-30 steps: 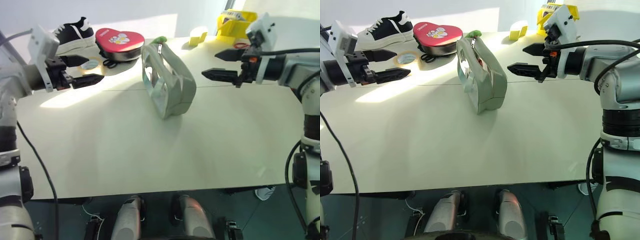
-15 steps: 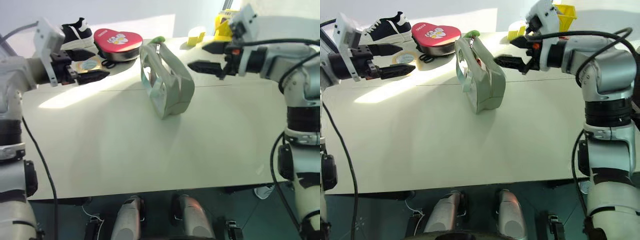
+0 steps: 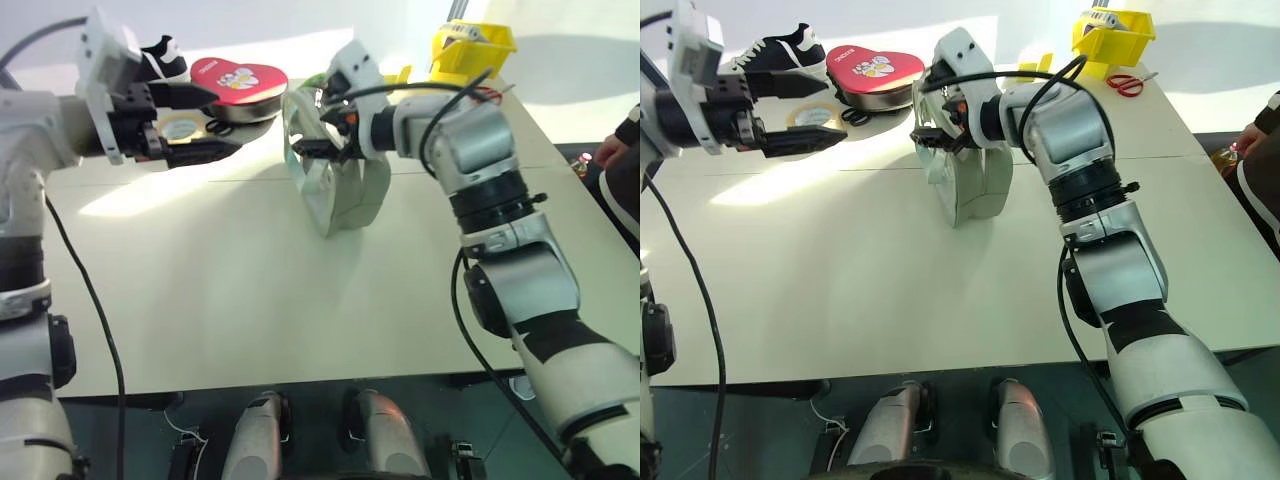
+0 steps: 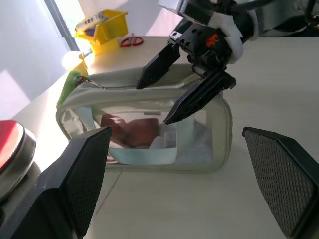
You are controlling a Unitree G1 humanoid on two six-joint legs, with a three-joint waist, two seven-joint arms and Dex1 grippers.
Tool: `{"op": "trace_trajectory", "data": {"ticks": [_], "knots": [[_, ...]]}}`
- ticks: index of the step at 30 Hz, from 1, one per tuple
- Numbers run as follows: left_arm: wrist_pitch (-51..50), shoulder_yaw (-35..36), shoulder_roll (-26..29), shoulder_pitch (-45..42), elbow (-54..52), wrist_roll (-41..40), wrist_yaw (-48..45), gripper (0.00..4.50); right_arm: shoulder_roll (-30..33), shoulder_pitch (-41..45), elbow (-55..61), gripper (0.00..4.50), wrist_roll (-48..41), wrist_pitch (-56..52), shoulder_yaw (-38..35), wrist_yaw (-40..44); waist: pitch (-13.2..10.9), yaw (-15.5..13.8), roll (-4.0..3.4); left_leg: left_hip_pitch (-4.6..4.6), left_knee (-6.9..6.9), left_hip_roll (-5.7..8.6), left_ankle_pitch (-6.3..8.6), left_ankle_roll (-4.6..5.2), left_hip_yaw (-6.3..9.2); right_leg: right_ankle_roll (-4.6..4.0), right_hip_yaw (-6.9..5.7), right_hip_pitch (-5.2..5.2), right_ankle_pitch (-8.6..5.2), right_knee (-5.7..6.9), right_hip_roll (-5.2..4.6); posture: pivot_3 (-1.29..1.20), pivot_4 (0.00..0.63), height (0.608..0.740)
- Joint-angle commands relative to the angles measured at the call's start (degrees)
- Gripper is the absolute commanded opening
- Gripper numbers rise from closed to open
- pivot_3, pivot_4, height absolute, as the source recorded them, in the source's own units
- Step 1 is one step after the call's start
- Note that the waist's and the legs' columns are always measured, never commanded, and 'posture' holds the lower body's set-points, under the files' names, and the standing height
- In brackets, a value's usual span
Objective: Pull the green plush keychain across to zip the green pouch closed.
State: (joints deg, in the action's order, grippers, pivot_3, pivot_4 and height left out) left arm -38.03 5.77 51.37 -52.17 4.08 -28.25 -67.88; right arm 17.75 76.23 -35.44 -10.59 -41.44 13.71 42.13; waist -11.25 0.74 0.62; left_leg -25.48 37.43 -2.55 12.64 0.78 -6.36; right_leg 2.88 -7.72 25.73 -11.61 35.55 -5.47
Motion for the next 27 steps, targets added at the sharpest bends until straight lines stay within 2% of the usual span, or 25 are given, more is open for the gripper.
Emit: {"op": "trace_trajectory", "data": {"ticks": [1, 3, 7, 10, 11, 14, 16, 18, 21, 27], "knots": [[-0.5, 3.3, 1.1, -0.2, -3.2, -1.5, 2.0, 4.50, -0.8, 2.1, -2.9, 4.25, 2.1, 4.4, -0.5, 0.8, 0.0, 0.1, 0.01, -0.01, 0.01, 0.01, 0.00, 0.00, 0.00, 0.00, 0.00, 0.00, 0.00, 0.00, -0.01, 0.00, 0.150, 0.740], [-0.4, 3.5, 1.6, 0.6, -3.9, -1.5, 2.4, 4.50, -1.2, 2.5, -3.9, 3.71, 2.6, 5.4, -0.8, 1.7, 0.0, 0.2, 0.01, 0.01, 0.01, 0.01, 0.00, 0.00, -0.01, 0.00, 0.03, 0.00, 0.00, 0.00, -0.01, 0.00, 0.150, 0.740], [-1.7, 5.0, 1.9, 1.7, -5.8, -2.9, 3.6, 4.50, -1.2, 3.0, -5.2, 1.72, 4.0, 8.4, -0.6, 3.4, 0.0, 0.3, 0.01, 0.09, 0.01, 0.00, -0.03, -0.05, -0.01, 0.00, 0.03, 0.00, 0.00, 0.14, 0.00, 0.00, 0.150, 0.740], [-1.6, 5.2, 2.0, 2.4, -5.8, -3.1, 4.4, 4.50, -0.2, 2.7, -5.5, 0.23, 7.1, 17.7, 1.2, 5.6, 0.0, 0.3, 0.00, 0.11, 0.01, -0.01, -0.08, -0.13, 0.02, 0.00, 0.04, 0.01, 0.00, 0.22, 0.01, 0.00, 0.150, 0.740], [-1.3, 5.2, 2.2, 2.5, -5.7, -3.0, 4.5, 4.50, 1.1, 2.2, -4.7, 0.02, 8.9, 24.0, 2.8, 8.2, 0.0, 0.3, 0.00, 0.11, 0.01, -0.01, -0.09, -0.14, 0.02, 0.00, 0.04, 0.03, 0.00, 0.24, 0.01, 0.00, 0.150, 0.740], [-1.2, 5.7, 2.6, 2.7, -4.9, -2.9, 5.1, 4.50, 5.5, 1.5, -4.3, 0.02, 14.0, 46.8, 6.6, 14.3, 0.0, 0.3, 0.00, 0.09, 0.00, 0.00, -0.10, -0.15, 0.02, 0.00, 0.06, 0.06, -0.01, 0.25, 0.01, 0.00, 0.150, 0.740], [-0.8, 5.7, 2.7, 3.4, -4.7, -2.7, 5.2, 4.50, 7.0, 1.7, -5.7, 0.02, 13.2, 54.7, 5.8, 18.4, 0.0, 0.3, 0.00, 0.06, -0.01, 0.04, -0.10, -0.15, 0.03, 0.01, 0.07, 0.09, -0.02, 0.24, 0.01, 0.00, 0.150, 0.740], [-0.6, 5.5, 2.6, 4.2, -5.1, -2.7, 5.3, 4.50, 8.4, 1.1, -6.7, 0.02, 11.7, 58.9, 4.9, 23.0, 0.0, 0.3, 0.01, 0.07, -0.03, 0.03, -0.10, -0.16, 0.01, 0.01, 0.09, 0.09, -0.02, 0.25, 0.01, 0.00, 0.150, 0.740], [-0.6, 5.6, 2.5, 4.7, -5.6, -2.9, 5.4, 4.50, 9.3, 0.0, -8.7, 0.02, 11.9, 65.0, 4.4, 25.5, 0.0, 0.3, 0.01, 0.10, 0.00, 0.02, -0.18, -0.29, 0.00, 0.00, 0.10, 0.10, -0.01, 0.39, 0.02, 0.00, 0.150, 0.740], [-1.0, 5.2, 2.0, 4.2, -5.8, -3.3, 5.8, 4.50, 9.2, -5.9, -6.8, 0.02, 11.8, 65.2, 4.1, 28.1, 0.0, 0.1, 0.01, 0.13, 0.17, -0.01, -0.19, -0.29, 0.02, -0.01, 0.09, 0.03, -0.02, 0.50, 0.04, 0.00, 0.150, 0.740]]}}
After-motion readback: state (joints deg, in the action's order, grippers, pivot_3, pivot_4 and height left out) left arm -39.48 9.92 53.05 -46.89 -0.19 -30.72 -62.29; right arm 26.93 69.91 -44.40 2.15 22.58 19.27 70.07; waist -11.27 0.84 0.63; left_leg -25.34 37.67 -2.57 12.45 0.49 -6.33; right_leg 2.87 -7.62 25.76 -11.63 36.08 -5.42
